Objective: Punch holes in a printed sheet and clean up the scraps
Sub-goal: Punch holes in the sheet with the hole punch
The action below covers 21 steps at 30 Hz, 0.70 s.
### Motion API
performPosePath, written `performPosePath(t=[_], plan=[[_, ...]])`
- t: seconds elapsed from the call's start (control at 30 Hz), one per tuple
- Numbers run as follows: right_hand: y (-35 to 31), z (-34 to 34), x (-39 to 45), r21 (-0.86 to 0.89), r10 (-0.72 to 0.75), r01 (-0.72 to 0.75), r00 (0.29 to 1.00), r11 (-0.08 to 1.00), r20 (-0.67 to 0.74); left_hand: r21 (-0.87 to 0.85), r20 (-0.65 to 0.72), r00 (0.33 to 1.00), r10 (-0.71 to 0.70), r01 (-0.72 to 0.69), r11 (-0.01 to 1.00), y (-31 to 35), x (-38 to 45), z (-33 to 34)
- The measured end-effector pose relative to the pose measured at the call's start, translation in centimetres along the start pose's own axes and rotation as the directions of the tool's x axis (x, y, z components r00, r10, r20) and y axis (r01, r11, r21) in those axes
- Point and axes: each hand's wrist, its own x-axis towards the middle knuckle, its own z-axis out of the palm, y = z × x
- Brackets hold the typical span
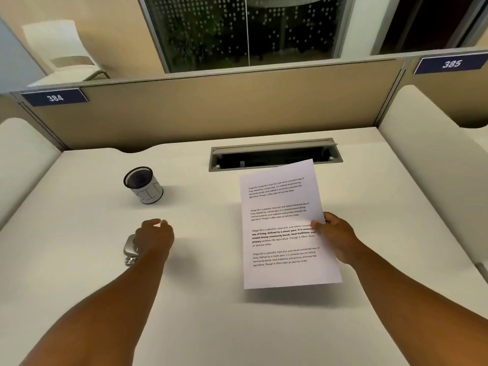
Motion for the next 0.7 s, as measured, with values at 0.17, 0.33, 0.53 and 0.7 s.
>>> performPosePath(t=[0.17,0.33,0.53,0.7], plan=[[0.0,0.9,0.9,-0.009,0.025,-0.025,1.000,1.000,0.004,0.053,-0.116,0.989,-0.094,0.101,0.993,-1.6,3.1,-1.1],[0.1,1.4,1.9,-0.035,0.039,-0.039,0.999,0.999,-0.005,0.127,-0.073,0.986,-0.148,0.156,0.979,-3.2,4.8,-1.9],[0.1,2.1,2.2,-0.002,0.051,-0.051,0.999,0.999,0.001,0.186,0.005,0.976,-0.220,0.215,0.959,-6.0,7.4,-1.5],[0.1,2.8,2.3,0.020,0.060,-0.060,0.998,0.998,-0.009,0.184,0.020,0.973,-0.232,0.224,0.957,-6.6,7.8,-1.7]])
